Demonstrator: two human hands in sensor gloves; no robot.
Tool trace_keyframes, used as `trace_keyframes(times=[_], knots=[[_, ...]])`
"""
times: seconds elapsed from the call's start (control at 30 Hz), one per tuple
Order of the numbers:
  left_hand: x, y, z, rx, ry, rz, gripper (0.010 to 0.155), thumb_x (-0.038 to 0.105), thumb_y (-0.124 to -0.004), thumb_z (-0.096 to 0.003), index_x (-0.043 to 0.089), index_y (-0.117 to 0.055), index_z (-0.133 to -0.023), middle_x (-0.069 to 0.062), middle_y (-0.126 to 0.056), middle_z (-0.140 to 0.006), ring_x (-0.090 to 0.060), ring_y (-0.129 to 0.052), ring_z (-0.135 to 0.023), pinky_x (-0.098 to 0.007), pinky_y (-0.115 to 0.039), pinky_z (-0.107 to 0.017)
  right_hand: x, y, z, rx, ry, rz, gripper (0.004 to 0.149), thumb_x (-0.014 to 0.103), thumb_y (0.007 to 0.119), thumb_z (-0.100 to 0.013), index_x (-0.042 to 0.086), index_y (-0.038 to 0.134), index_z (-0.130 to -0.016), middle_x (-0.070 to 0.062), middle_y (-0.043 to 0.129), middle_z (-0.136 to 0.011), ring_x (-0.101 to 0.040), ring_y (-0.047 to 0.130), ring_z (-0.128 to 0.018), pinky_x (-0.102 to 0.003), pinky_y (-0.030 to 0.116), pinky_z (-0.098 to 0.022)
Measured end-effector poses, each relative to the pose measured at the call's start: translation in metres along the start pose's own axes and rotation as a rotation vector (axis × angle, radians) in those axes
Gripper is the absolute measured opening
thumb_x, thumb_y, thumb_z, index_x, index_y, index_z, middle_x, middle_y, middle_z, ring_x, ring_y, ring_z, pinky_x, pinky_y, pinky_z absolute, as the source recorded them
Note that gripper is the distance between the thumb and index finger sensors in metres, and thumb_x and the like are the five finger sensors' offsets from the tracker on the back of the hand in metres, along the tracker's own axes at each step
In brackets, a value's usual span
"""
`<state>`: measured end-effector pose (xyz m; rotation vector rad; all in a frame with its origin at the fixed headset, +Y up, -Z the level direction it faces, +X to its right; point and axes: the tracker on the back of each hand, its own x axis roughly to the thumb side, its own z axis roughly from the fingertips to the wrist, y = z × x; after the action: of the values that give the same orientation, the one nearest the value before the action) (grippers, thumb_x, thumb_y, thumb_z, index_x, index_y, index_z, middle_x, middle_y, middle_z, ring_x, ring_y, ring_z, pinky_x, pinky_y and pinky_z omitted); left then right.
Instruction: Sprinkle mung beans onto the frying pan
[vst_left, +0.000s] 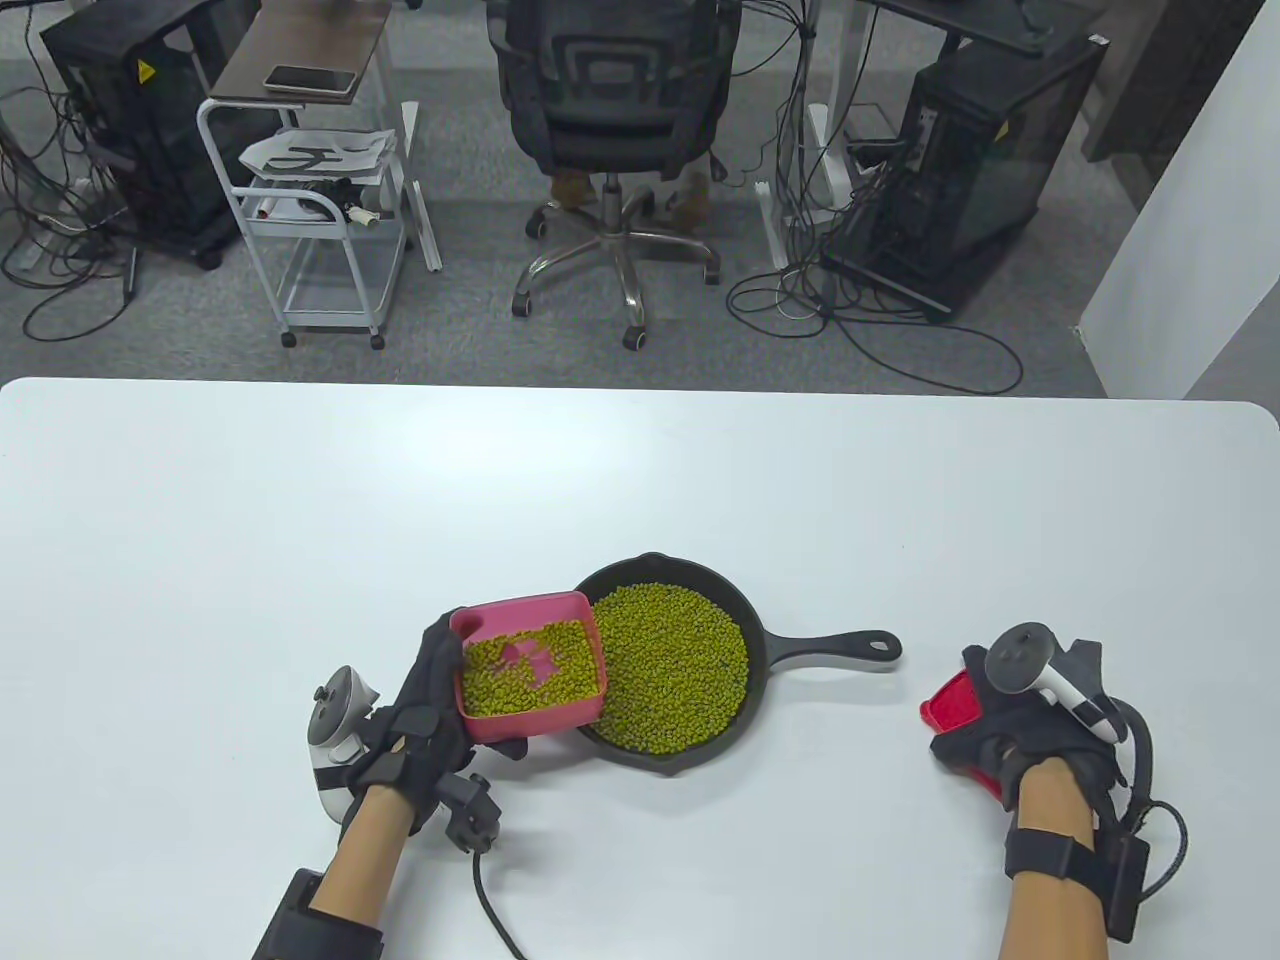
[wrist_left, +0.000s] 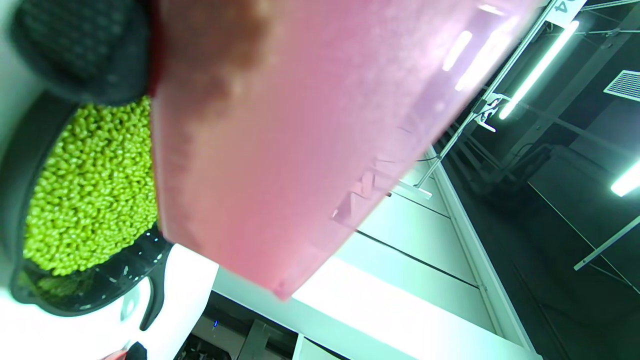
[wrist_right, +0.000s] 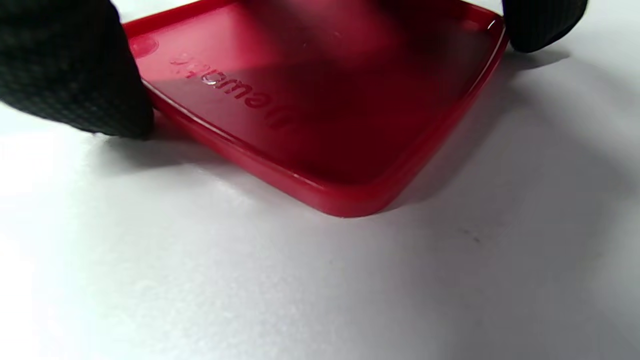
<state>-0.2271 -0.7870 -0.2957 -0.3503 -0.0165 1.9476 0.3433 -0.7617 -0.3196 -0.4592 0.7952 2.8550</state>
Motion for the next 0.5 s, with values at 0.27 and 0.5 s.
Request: trace_keyframes(times=[0.27, 0.5], knots=[[0.0, -0.002, 0.0, -0.015, -0.005, 0.004, 0.077, 0.07, -0.048, -0.0549, 0.027, -0.02, -0.113, -0.024, -0.041, -0.112, -0.044, -0.087, -0.07, -0.048, -0.091, -0.034, -0.003, -0.007, 0.018, -0.064, -0.043, -0.009, 0.107, 0.069, 0.097, -0.036, 0.043, 0.029, -0.114, -0.031, 0.022, -0.121, -0.06, 0.032, -0.104, -0.079, 0.047, -0.069], [-0.001, -0.003, 0.0, -0.015, -0.005, -0.003, 0.077, 0.07, -0.048, -0.0548, 0.027, -0.02, -0.113, -0.023, -0.041, -0.112, -0.043, -0.087, -0.07, -0.047, -0.091, -0.034, 0.035, -0.048, 0.056, -0.187, -0.214, -0.021, 0.108, 0.068, 0.097, -0.036, 0.042, 0.027, -0.114, -0.031, 0.02, -0.122, -0.06, 0.03, -0.104, -0.079, 0.044, -0.07]])
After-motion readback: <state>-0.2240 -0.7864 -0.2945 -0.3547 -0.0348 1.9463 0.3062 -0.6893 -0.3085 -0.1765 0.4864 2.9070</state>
